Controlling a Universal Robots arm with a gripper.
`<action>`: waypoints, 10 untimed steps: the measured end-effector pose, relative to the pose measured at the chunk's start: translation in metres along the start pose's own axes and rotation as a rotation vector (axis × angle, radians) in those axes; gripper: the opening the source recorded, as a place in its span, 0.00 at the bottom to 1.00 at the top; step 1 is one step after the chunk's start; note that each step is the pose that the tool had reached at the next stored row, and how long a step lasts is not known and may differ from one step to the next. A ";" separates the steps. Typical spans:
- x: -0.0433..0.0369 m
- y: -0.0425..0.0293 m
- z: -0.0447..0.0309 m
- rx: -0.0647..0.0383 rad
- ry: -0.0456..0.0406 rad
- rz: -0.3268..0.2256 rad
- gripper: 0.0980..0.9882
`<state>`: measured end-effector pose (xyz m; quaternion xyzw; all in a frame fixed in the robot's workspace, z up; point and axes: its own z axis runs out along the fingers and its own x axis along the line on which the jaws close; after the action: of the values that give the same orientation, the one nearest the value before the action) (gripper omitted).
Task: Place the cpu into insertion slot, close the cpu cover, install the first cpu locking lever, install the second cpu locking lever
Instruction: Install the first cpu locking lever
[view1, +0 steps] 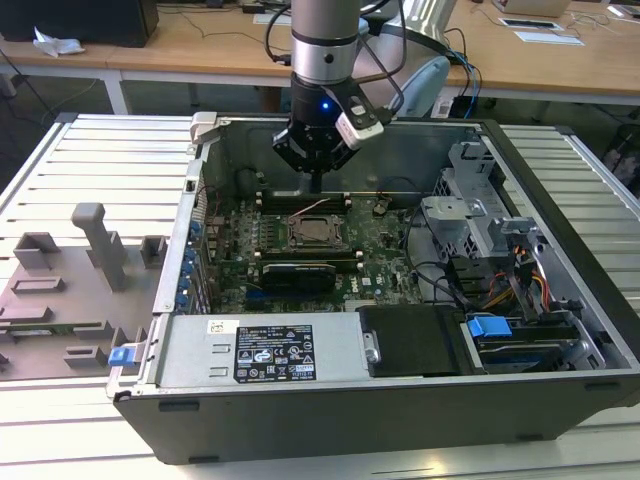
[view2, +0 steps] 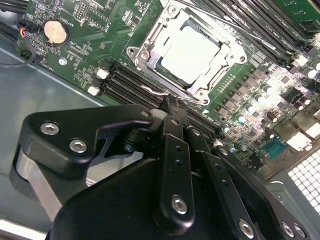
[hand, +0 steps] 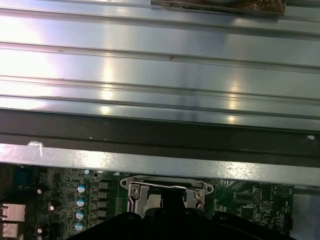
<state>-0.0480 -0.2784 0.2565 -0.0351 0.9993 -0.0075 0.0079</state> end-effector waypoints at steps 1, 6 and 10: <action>-0.0002 0.0000 0.0002 0.000 0.0000 0.000 0.01; -0.0008 0.0000 0.0009 0.000 0.0000 0.000 0.01; -0.0013 -0.0001 0.0014 0.000 0.0000 0.000 0.01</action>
<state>-0.0467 -0.2784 0.2551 -0.0351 0.9993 -0.0075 0.0079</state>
